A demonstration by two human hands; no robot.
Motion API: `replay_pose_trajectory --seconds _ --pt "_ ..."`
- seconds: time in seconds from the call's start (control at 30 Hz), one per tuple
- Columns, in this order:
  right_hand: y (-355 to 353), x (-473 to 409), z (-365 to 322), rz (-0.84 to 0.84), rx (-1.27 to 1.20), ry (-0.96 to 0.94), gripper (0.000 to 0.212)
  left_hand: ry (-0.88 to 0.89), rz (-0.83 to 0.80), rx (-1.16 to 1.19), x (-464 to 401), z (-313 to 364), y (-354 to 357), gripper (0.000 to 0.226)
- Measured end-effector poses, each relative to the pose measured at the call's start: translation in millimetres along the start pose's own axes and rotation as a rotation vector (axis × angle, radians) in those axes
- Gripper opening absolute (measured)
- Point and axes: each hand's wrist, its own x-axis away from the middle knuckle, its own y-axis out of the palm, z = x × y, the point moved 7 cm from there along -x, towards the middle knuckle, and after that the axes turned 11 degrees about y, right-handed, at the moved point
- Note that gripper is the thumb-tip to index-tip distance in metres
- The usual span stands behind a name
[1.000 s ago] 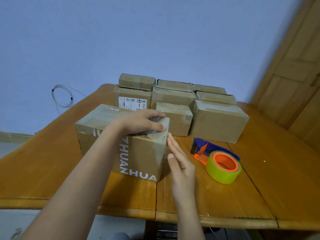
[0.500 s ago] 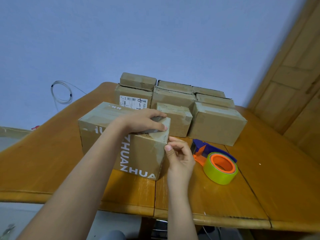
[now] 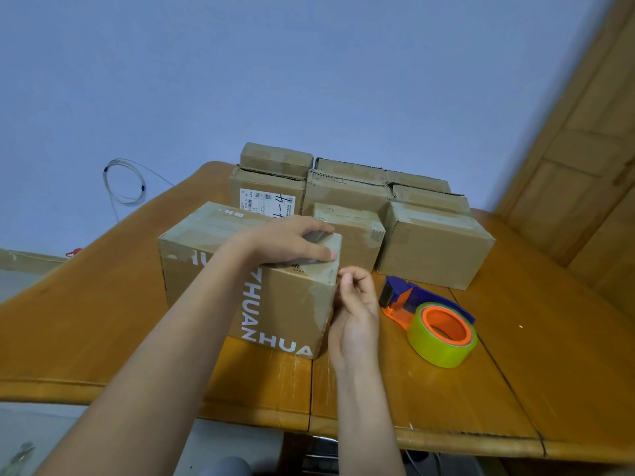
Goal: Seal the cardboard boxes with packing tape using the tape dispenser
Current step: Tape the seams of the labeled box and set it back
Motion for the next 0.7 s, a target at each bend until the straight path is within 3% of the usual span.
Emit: replay_pose_trajectory --seconds 0.07,0.13,0.37,0.5,0.63,0.7 --pt "-5 4 3 0.001 0.045 -0.032 0.047 0.002 0.001 0.004 -1 -1 -1 0.06" --pt "-5 9 7 -0.001 0.102 -0.066 0.057 -0.002 0.005 0.018 -1 -2 -1 0.061" --pt "1 10 12 0.034 0.126 -0.14 0.048 0.007 -0.002 0.024 -3 -4 0 0.061" --pt "-1 13 8 0.035 0.179 -0.202 0.017 0.011 -0.016 0.016 -3 -5 1 0.061" --pt "1 15 -1 0.061 0.208 -0.166 0.042 0.025 -0.011 0.005 -3 -2 1 0.06" --pt "6 16 -4 0.081 0.237 -0.172 0.043 0.025 -0.008 -0.013 -4 -3 0 0.06"
